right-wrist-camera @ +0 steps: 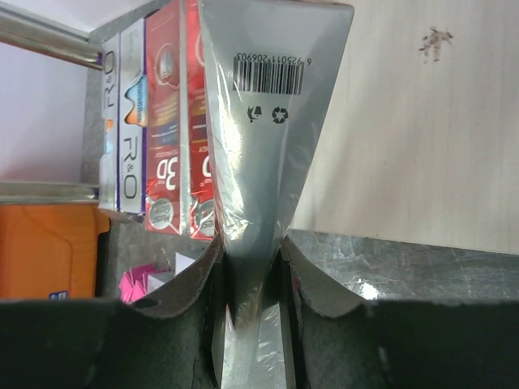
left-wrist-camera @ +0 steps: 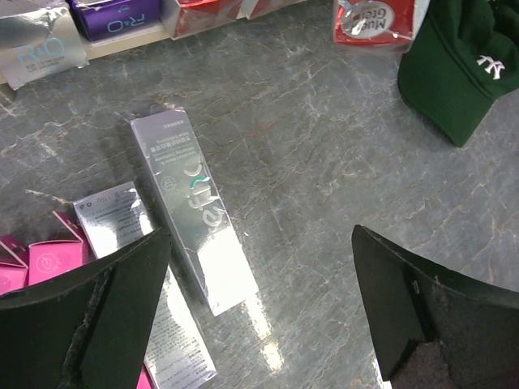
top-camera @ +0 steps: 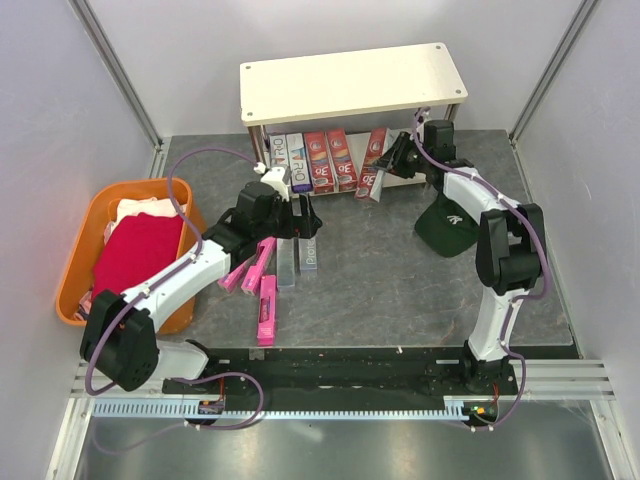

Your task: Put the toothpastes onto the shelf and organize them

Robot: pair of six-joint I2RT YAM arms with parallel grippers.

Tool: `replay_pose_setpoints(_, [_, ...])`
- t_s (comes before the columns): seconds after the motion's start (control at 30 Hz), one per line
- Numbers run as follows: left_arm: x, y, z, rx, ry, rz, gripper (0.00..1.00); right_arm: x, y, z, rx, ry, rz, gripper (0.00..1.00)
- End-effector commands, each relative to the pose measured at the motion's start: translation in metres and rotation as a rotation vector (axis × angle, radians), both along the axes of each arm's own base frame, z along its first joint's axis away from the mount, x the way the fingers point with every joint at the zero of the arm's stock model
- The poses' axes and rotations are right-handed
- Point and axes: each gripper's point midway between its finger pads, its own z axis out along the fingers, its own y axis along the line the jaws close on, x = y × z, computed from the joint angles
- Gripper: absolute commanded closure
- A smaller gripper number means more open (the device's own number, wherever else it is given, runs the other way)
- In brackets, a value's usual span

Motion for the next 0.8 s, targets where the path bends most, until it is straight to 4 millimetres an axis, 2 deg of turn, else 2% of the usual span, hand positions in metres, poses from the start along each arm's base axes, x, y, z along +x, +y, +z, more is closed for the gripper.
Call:
replay_pose_setpoints(0.0, [0.004,-0.007,0.007,-0.042,-0.02,-0.02,0.0,0.022,-0.001,0.033,0.006,-0.13,-0.031,0.68])
replay_pose_setpoints(0.07, [0.004,-0.008,0.006,-0.044,-0.019,-0.025,0.0,0.024,-0.007,0.036,-0.004,-0.151,-0.065,0.68])
replay_pose_setpoints(0.13, [0.004,-0.008,0.004,-0.039,-0.013,-0.026,0.0,0.021,-0.009,0.03,-0.005,-0.144,-0.084,0.68])
replay_pose_setpoints(0.17, [0.005,-0.008,0.003,-0.038,-0.014,-0.027,0.0,0.024,-0.012,0.035,-0.001,-0.17,-0.106,0.68])
replay_pose_setpoints(0.2, [0.005,-0.008,0.001,-0.034,-0.009,-0.027,0.0,0.021,-0.012,0.026,0.003,-0.161,-0.116,0.68])
replay_pose_setpoints(0.27, [0.007,-0.007,0.0,-0.029,-0.01,-0.019,0.0,0.025,-0.015,0.027,0.026,-0.189,-0.144,0.68])
replay_pose_setpoints(0.3, [0.007,-0.007,-0.001,-0.026,-0.007,-0.016,0.0,0.023,-0.015,0.019,0.035,-0.179,-0.154,0.68])
replay_pose_setpoints(0.33, [0.008,-0.006,-0.003,-0.023,-0.005,-0.012,0.0,0.026,-0.014,0.023,0.051,-0.208,-0.161,0.68])
replay_pose_setpoints(0.43, [0.008,-0.007,-0.005,-0.024,0.003,-0.013,0.0,0.029,-0.016,0.013,0.073,-0.217,-0.182,0.68])
replay_pose_setpoints(0.77, [0.005,-0.01,-0.007,-0.038,0.021,-0.028,0.0,0.051,-0.008,0.026,0.115,-0.279,-0.174,0.63])
